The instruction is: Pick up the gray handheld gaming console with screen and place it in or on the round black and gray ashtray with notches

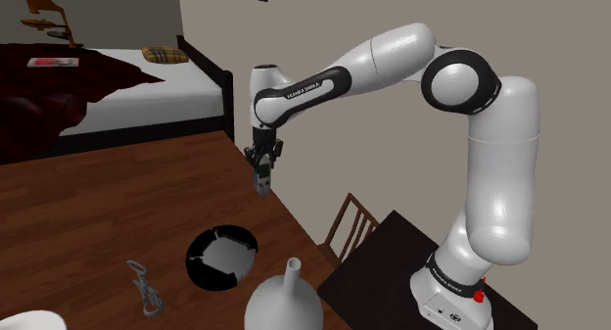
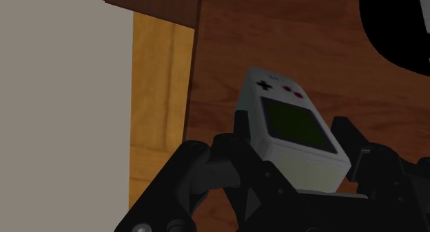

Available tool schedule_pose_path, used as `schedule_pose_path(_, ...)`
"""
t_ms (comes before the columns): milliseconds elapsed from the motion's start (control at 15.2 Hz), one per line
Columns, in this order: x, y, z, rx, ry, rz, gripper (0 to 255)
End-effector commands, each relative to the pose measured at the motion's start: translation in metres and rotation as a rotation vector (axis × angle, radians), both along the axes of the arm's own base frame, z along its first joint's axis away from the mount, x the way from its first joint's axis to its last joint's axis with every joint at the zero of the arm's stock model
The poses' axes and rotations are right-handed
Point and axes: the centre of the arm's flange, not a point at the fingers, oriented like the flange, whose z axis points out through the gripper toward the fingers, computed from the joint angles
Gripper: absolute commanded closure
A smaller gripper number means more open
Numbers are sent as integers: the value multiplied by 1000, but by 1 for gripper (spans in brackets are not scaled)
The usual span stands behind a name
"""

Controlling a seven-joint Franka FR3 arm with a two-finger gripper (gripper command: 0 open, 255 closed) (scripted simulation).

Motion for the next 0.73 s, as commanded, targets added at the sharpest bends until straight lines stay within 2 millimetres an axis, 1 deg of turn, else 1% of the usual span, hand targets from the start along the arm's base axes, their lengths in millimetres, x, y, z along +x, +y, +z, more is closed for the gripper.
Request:
schedule_pose_path(0, -1, -1, 11, 0, 0, 0, 255)
schedule_pose_path(264, -1, -1, 31, 0, 0, 0, 255)
schedule_pose_path(660, -33, 70, 45, 0, 0, 0, 255)
